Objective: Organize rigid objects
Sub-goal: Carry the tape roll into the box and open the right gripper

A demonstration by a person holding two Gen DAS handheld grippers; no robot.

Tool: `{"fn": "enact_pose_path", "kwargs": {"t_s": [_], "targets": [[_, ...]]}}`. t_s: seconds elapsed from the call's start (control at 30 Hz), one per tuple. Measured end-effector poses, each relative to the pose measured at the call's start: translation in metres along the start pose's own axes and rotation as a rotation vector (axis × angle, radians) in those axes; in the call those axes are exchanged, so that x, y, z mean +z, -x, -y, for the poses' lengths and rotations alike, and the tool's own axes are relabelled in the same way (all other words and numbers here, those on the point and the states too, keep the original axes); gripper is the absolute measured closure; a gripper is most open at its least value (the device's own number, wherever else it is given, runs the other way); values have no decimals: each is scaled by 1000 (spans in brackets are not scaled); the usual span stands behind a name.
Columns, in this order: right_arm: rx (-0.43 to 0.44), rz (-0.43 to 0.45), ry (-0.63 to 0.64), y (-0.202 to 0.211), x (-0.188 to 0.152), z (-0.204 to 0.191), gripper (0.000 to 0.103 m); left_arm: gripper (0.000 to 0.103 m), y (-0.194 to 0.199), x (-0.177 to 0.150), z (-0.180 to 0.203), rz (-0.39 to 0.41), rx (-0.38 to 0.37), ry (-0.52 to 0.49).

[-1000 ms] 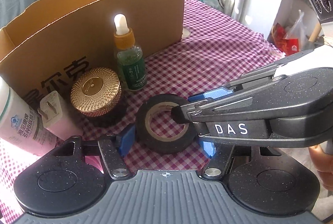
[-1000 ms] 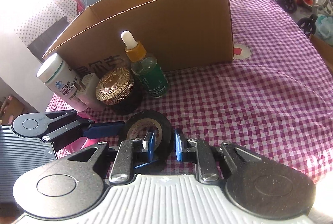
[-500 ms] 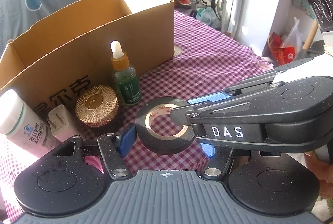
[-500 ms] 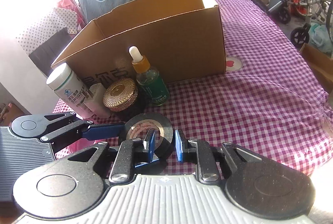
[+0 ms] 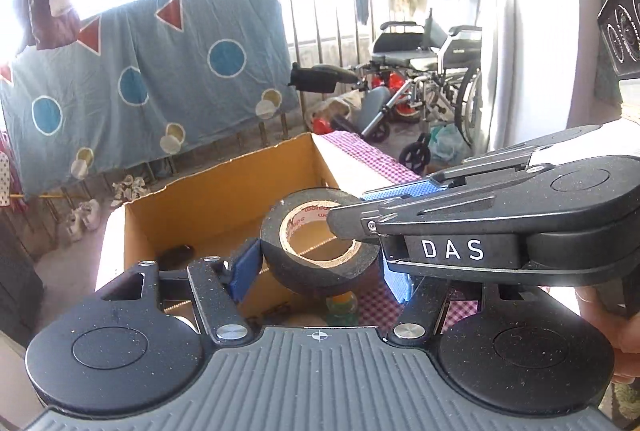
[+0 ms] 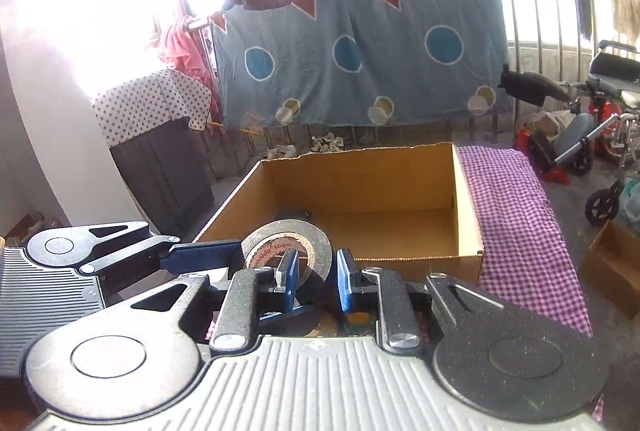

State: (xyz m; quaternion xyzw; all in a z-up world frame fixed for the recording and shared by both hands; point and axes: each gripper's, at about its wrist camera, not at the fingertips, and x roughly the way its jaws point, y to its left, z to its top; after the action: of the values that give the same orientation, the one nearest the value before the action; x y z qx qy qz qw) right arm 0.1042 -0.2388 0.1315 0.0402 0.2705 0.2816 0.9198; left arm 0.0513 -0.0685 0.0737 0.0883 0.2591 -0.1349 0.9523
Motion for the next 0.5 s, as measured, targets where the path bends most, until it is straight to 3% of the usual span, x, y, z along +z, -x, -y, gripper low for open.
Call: {"fn": "enact_pose_path", "kwargs": {"t_s": [0.2, 0.33, 0.5], "targets": [[127, -65, 1, -54, 65, 8, 80, 39, -27, 42, -58, -61, 1, 113], [182, -220, -13, -116, 90, 14, 80, 39, -58, 45, -86, -171, 11, 147], [212, -446, -91, -190, 83, 33, 80, 39, -111, 31, -111, -369, -21, 187]]}}
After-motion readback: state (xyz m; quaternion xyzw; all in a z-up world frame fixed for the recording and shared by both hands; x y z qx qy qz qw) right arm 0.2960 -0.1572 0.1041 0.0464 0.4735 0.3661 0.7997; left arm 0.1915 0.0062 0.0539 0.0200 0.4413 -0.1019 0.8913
